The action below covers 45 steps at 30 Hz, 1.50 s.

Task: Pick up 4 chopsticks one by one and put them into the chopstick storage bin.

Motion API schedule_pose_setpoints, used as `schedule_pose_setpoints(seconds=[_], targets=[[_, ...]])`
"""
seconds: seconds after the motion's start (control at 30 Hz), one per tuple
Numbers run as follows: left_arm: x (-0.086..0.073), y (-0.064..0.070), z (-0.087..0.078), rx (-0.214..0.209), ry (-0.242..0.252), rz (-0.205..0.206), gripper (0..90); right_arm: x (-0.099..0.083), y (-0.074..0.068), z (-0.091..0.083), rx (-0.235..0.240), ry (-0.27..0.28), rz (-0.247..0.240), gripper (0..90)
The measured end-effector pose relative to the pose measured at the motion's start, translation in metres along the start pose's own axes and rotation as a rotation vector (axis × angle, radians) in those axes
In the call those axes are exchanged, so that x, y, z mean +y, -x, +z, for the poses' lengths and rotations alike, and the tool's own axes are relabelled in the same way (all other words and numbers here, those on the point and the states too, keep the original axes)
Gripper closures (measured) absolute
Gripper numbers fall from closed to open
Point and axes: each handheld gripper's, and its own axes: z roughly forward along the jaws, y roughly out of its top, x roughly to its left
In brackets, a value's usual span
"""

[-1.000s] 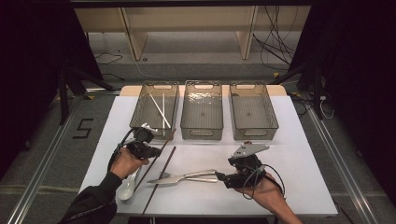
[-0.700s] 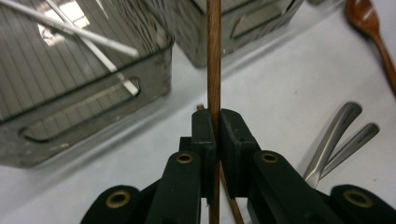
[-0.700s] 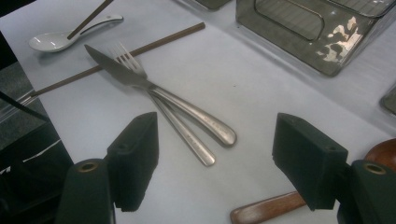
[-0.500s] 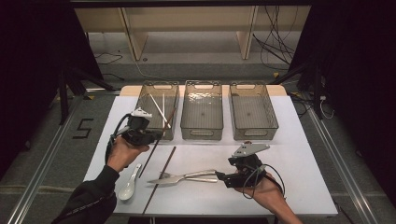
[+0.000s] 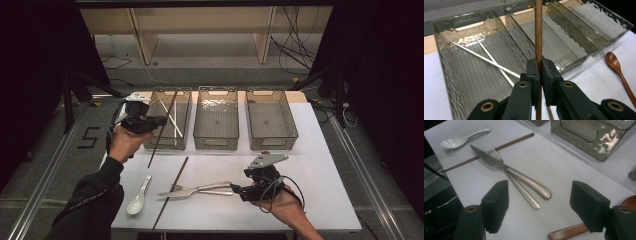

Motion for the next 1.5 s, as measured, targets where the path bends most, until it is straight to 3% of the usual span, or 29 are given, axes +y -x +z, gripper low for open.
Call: schedule_pose_setpoints(seconds=[0.07, 0.2, 0.43, 0.67, 0.83, 1.03, 1.23, 1.5], targets=[[0.006, -0.007, 0.001, 0.007, 0.012, -0.017, 84.2, 0.0, 0.0, 0.0, 0.0, -0.001, 0.0, 32.3], [0.019, -0.017, 0.002, 0.037, 0.022, -0.01, 84.2, 0.0, 0.0, 0.0, 0.001, -0.001, 0.001, 32.3], [0.041, -0.027, 0.008, 0.092, 0.025, 0.03, 84.2, 0.0, 0.0, 0.001, 0.006, -0.002, -0.002, 32.3], [0.05, -0.043, 0.026, 0.127, 0.02, 0.035, 84.2, 0.0, 0.0, 0.001, 0.01, -0.003, -0.003, 32.3], [0.057, -0.056, 0.032, 0.137, 0.055, 0.028, 84.2, -0.001, 0.001, 0.002, 0.012, -0.006, -0.001, 32.3], [0.059, -0.064, 0.043, 0.163, 0.065, 0.034, 84.1, 0.0, 0.0, 0.002, 0.016, -0.008, -0.001, 32.3], [0.05, -0.069, 0.054, 0.178, 0.05, 0.038, 84.1, 0.0, 0.0, 0.002, 0.018, -0.006, -0.002, 32.3], [0.045, -0.07, 0.06, 0.176, 0.057, 0.052, 84.0, 0.0, 0.0, 0.003, 0.02, -0.009, -0.006, 32.3]])
